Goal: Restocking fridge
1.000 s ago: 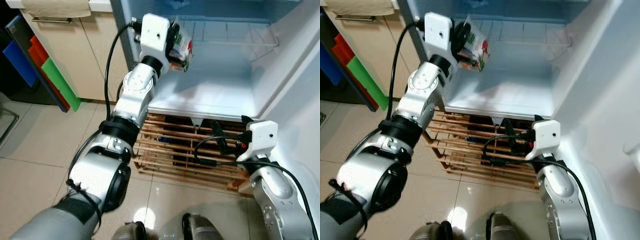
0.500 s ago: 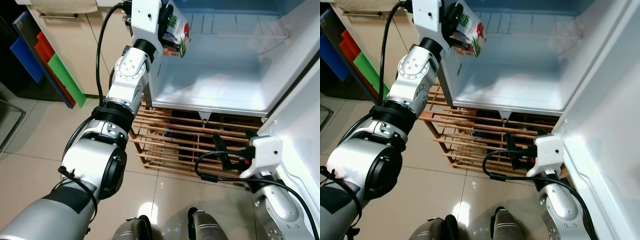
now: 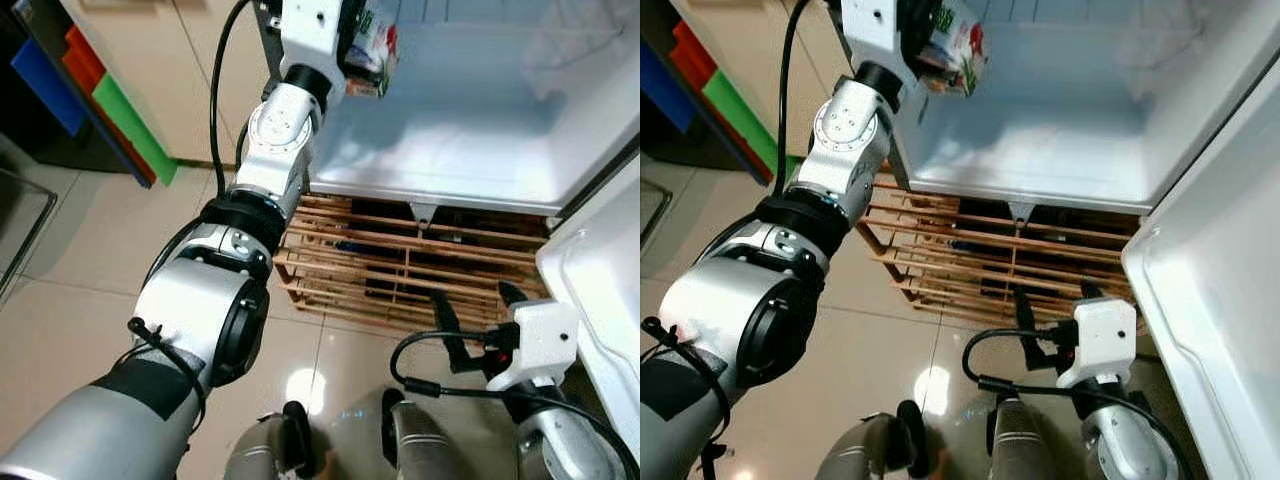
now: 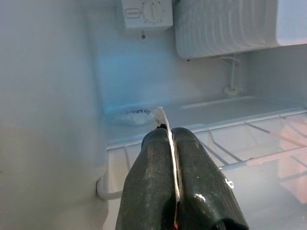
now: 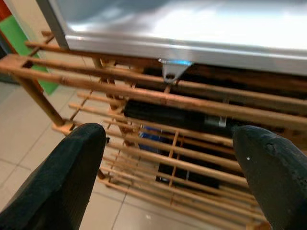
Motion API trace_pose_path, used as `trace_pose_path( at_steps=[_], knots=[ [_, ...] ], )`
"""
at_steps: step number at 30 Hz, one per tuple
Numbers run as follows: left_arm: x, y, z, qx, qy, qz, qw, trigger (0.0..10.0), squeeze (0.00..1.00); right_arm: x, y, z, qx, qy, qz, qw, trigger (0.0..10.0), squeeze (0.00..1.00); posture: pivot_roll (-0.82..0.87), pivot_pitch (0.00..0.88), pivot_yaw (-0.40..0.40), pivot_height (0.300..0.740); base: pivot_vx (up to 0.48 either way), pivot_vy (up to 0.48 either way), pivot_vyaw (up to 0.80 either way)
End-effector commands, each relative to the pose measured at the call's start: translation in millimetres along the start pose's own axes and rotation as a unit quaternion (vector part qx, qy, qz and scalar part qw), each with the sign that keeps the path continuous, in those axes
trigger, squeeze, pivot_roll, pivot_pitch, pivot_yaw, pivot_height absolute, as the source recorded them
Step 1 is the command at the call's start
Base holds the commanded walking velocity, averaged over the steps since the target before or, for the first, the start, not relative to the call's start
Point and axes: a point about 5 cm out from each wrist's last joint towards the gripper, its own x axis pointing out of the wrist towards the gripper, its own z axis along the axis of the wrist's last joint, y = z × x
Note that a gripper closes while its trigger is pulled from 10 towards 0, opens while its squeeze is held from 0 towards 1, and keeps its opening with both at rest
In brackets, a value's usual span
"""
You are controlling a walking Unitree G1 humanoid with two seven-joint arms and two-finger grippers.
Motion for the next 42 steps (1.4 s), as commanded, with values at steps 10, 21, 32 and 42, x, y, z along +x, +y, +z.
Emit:
trace_pose_path(
  at_steps=[10,21,32,42],
  knots=[
    [12.0,3.4,27.4,0.036,-0.058,-0.007,0.998,10.0,0.0,-2.7,3.9,1.6,0.004,0.001,0.001,1.0,10.0,0.0,-0.43,0.316,0.125,0.74,0.0,0.0,0.0],
    [21.6,-10.6,53.2,0.003,-0.117,-0.072,0.99,10.0,0.0,-7.0,6.3,-0.7,0.007,0.006,-0.005,1.0,10.0,0.0,-0.44,0.326,0.14,0.74,0.0,0.0,0.0],
    [24.4,-19.2,55.6,0.053,-0.126,-0.049,0.989,10.0,0.0,-5.0,6.5,-1.5,0.008,0.005,-0.009,1.0,10.0,0.0,-0.44,0.322,0.146,0.74,0.0,0.0,0.0],
    [22.2,-46.4,33.7,0.12,-0.077,-0.027,0.989,10.0,0.0,-13.3,10.1,-2.1,0.012,0.008,-0.024,1.0,10.0,0.0,-0.49,0.342,0.174,0.74,0.0,0.0,0.0]
  ],
)
